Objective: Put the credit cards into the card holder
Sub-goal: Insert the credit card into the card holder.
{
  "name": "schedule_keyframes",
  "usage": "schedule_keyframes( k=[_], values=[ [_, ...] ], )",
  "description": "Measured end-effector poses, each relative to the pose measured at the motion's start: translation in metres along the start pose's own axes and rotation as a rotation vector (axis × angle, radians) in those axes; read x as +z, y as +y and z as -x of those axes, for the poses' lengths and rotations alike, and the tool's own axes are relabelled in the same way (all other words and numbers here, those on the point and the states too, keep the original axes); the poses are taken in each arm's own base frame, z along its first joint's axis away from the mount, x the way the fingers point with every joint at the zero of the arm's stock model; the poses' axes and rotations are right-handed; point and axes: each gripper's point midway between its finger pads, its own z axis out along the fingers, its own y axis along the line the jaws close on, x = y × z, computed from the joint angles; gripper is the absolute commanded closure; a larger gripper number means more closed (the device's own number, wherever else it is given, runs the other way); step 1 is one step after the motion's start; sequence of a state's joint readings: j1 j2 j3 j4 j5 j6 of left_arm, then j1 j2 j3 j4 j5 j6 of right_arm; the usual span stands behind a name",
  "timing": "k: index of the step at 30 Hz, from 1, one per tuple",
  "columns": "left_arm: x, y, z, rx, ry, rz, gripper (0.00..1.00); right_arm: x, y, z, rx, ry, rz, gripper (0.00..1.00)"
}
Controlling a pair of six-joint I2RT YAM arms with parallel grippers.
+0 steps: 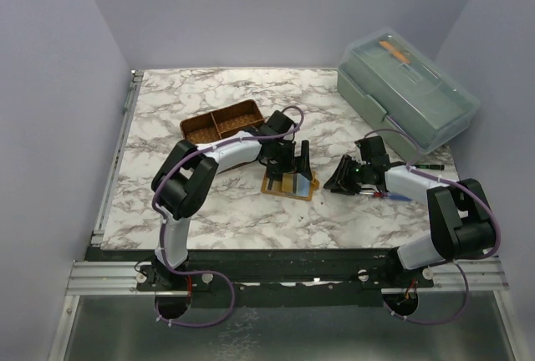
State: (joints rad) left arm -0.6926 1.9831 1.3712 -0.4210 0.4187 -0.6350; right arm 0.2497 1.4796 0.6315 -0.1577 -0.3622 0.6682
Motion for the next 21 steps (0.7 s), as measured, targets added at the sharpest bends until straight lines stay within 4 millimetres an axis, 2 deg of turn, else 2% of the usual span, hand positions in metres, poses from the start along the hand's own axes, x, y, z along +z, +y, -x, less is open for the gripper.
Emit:
schedule_keyframes(
  k=[6, 10, 13, 17, 21],
  values=[
    [0.001, 0.000, -0.002, -0.001, 0.001, 0.004, 0.11, 0.000, 0.004, -0.001, -0.031, 0.007, 0.032, 0.52],
    [0.006, -0.009, -0.011, 0.012, 0.015, -0.005, 0.12, 0.000, 0.007, 0.001, -0.058, 0.000, 0.052, 0.46],
    [0.011, -0.017, -0.017, 0.029, 0.027, -0.012, 0.11, 0.000, 0.010, 0.001, -0.070, -0.001, 0.068, 0.46],
    [0.015, -0.023, -0.020, 0.042, 0.032, -0.019, 0.11, 0.000, 0.011, -0.001, -0.081, 0.000, 0.079, 0.53],
    [0.016, -0.023, -0.020, 0.040, 0.033, -0.019, 0.09, 0.000, 0.012, -0.006, -0.078, 0.008, 0.098, 0.46]
  ],
)
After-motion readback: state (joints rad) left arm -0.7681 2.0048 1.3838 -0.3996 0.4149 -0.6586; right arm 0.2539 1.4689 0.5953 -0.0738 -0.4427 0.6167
